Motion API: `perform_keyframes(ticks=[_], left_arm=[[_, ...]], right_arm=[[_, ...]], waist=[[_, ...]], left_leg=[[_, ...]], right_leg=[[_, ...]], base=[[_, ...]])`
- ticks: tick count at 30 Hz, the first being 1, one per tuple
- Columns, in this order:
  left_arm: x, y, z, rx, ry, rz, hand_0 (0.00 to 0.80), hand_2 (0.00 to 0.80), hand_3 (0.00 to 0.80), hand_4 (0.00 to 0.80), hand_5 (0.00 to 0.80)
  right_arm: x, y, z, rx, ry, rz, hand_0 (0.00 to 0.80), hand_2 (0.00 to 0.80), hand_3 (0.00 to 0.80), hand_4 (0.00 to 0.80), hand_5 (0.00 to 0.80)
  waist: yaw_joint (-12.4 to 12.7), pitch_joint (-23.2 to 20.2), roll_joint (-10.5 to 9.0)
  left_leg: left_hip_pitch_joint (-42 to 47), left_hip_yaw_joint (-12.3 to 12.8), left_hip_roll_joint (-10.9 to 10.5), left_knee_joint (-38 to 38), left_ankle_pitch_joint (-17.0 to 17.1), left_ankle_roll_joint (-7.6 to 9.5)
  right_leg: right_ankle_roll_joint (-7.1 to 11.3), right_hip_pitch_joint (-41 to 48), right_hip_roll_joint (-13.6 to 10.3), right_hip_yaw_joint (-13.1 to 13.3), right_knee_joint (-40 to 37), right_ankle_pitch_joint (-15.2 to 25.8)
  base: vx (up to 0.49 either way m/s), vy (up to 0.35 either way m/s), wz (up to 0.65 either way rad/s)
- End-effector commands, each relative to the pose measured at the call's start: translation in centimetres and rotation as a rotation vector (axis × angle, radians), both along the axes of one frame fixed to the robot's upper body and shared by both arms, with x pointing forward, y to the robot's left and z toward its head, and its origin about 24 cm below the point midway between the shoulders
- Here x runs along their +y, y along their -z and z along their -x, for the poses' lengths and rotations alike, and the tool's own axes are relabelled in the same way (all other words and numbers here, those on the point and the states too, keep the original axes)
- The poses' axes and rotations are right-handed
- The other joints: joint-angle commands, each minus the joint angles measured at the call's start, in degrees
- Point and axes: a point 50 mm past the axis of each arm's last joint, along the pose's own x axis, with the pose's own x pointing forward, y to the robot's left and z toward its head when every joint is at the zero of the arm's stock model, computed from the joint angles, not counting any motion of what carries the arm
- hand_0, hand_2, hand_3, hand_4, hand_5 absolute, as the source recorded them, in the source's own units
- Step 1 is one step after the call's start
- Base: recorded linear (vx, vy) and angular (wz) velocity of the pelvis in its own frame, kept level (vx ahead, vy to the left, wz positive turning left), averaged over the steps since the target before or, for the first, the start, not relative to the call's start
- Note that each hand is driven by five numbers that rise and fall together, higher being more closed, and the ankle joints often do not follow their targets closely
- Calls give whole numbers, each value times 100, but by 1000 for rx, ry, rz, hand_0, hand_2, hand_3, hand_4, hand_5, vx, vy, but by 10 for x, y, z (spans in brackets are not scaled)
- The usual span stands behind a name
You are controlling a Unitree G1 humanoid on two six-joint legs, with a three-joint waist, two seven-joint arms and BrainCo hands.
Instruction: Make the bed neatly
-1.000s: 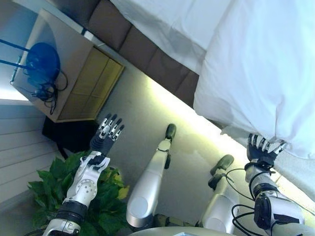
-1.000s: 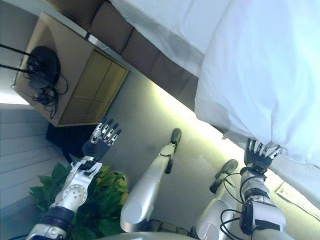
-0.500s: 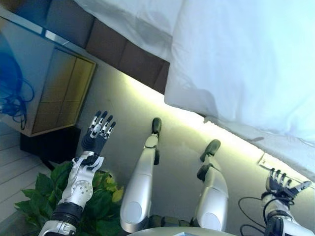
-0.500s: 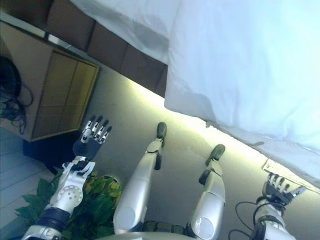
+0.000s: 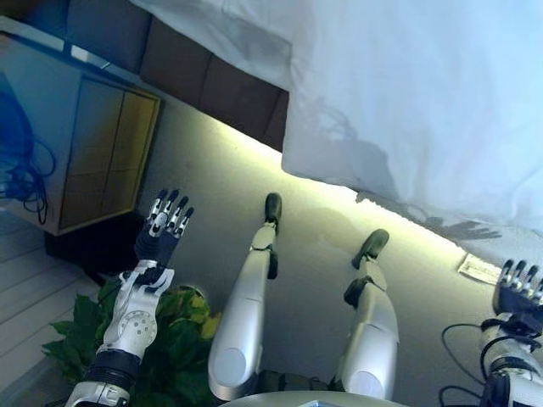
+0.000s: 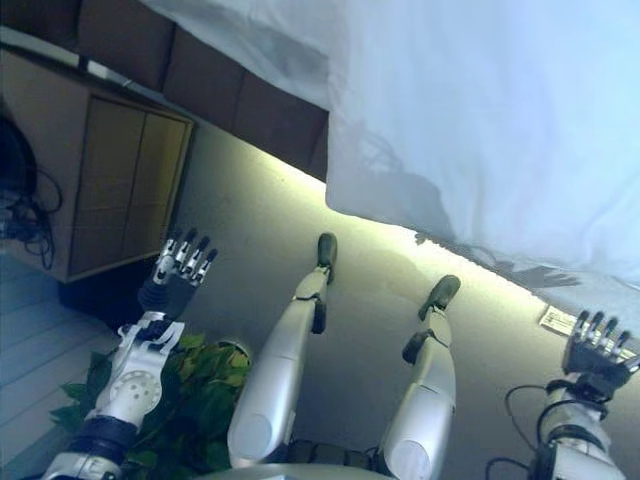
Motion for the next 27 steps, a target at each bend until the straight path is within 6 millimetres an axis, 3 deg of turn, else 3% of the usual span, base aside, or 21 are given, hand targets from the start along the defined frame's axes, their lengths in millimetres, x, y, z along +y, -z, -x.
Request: perform_keyframes(ticks=[1, 8, 21, 27], left_arm=[[9, -9, 0, -57, -4, -37, 0, 0, 0, 0, 0], [11, -13, -1, -73, 13, -40, 0, 0, 0, 0, 0], [11, -13, 3, -77, 9, -20, 0, 0, 0, 0, 0], [15, -15, 3, -69, -10, -33, 0, 0, 0, 0, 0]], right_arm=[[-23, -23, 9, -49, 57, 76, 0, 0, 0, 0, 0], [-41, -36, 15, -16, 118, 32, 0, 0, 0, 0, 0], [-22, 6, 40, 23, 110, -121, 0, 0, 0, 0, 0], [-37, -21, 32, -46, 111, -11, 0, 0, 0, 0, 0]], waist=[[75, 120, 353], [146, 120, 481], [41, 120, 593], [74, 120, 755]], left_leg=[[-501, -391, 263, 239, 511, -622], [-564, -459, 215, 252, 517, -621], [-618, -433, 217, 282, 456, -580], [-636, -436, 208, 298, 449, -573]], right_leg=[[368, 80, -632, 201, -5, 454], [368, -173, -693, 218, 185, 466], [368, -512, -724, 331, 410, 461], [368, -769, -749, 422, 656, 408]], base=[[-4, -13, 19], [-5, -20, 18], [0, 17, 2], [1, -13, -1]])
